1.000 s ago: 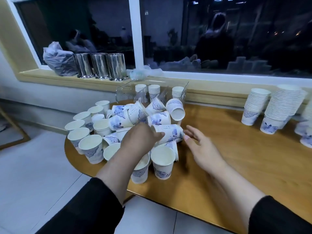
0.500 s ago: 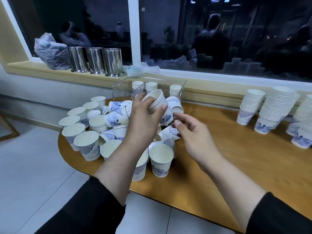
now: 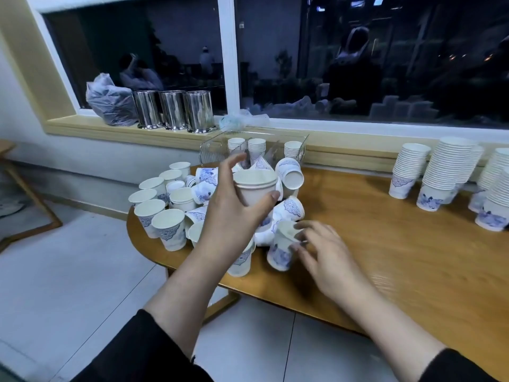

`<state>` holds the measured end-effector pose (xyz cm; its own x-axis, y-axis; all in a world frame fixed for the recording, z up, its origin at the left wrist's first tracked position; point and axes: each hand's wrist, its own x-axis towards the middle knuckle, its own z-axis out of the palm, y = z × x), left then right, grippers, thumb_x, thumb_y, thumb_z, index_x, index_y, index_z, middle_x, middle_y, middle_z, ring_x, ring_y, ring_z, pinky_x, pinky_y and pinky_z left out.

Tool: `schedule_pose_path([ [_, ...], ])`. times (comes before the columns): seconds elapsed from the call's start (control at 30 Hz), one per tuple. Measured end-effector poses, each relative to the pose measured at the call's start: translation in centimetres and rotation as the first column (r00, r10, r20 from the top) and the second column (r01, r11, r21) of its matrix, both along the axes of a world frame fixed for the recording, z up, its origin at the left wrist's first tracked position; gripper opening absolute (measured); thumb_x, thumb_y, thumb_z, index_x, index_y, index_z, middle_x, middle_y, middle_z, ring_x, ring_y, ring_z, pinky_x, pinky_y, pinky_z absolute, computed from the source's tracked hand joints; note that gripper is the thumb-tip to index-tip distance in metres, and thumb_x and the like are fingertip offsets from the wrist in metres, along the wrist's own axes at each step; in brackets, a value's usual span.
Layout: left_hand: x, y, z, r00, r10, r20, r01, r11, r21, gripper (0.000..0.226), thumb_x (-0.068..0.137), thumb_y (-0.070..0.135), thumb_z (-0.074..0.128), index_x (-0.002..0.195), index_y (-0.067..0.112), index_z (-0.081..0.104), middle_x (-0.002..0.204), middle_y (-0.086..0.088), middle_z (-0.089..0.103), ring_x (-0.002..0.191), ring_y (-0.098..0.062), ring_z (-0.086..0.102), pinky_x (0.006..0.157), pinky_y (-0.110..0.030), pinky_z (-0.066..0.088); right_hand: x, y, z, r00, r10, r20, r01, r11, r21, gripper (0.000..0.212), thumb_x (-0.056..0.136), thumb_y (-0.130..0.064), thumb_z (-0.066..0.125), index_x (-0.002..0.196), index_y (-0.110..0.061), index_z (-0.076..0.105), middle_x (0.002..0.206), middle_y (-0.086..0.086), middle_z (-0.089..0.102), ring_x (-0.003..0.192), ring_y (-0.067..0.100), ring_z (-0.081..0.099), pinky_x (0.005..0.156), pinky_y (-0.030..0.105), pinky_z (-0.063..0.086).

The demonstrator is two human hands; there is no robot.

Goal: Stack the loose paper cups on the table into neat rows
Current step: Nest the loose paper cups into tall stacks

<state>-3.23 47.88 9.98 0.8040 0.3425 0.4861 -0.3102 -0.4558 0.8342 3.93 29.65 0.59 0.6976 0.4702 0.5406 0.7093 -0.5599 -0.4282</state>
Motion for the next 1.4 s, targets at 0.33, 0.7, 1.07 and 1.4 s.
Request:
schedule_pose_path([
  [0.33, -1.3, -5.1, -7.6, 0.962, -0.212, -0.172, 0.217, 0.976, 0.009, 0.093, 0.069, 0.036, 0.086, 0.141, 0.052, 0.029, 0.137, 0.029, 0.051, 0.127, 0.009, 0.048, 0.104, -0.014, 0.039, -4.1, -6.3, 8.7, 0.993, -0.084, 0.078, 0.06, 0.962, 0.266, 0.019, 0.099, -0.032, 0.048, 0.1, -0.02, 0.062, 0.091, -0.012, 0.064, 0.087, 0.005, 0.059, 0.073, 0.023, 0.043],
  [0.7, 1.9, -5.0, -11.7, 0.95, -0.236, -0.205, 0.202, 0.964, -0.174, 0.094, 0.071, 0.024, 0.089, 0.142, 0.046, 0.031, 0.135, 0.013, 0.061, 0.117, -0.003, 0.062, 0.092, -0.027, 0.055, -1.1, -3.1, 6.0, 0.973, 0.139, -0.187, -0.171, 0.971, -0.168, 0.026, 0.102, -0.032, 0.046, 0.091, -0.015, 0.063, 0.083, -0.003, 0.062, 0.082, 0.014, 0.057, 0.078, 0.036, 0.045],
  [1.07, 2.0, -3.0, -13.1, 0.96, -0.155, -0.233, 0.121, 0.981, -0.153, 0.072, 0.069, 0.029, 0.091, 0.13, 0.034, 0.054, 0.123, 0.022, 0.065, 0.118, 0.006, 0.056, 0.103, -0.023, 0.046, 4.7, -0.2, 2.9, 0.911, -0.116, -0.396, 0.215, 0.953, 0.215, 0.014, 0.096, -0.027, 0.06, 0.093, -0.025, 0.073, 0.077, -0.017, 0.068, 0.075, 0.004, 0.059, 0.073, 0.025, 0.045],
  [1.4, 2.0, -3.1, -13.0, 0.969, -0.09, -0.228, 0.064, 0.991, -0.12, 0.071, 0.068, 0.025, 0.091, 0.128, 0.034, 0.053, 0.119, 0.026, 0.063, 0.111, 0.017, 0.053, 0.085, 0.0, 0.036, 6.2, 3.2, 1.3, 0.613, 0.049, -0.789, 0.238, 0.94, 0.243, 0.029, 0.085, -0.027, 0.076, 0.084, 0.001, 0.069, 0.069, 0.004, 0.057, 0.064, 0.014, 0.044, 0.053, 0.024, 0.032],
])
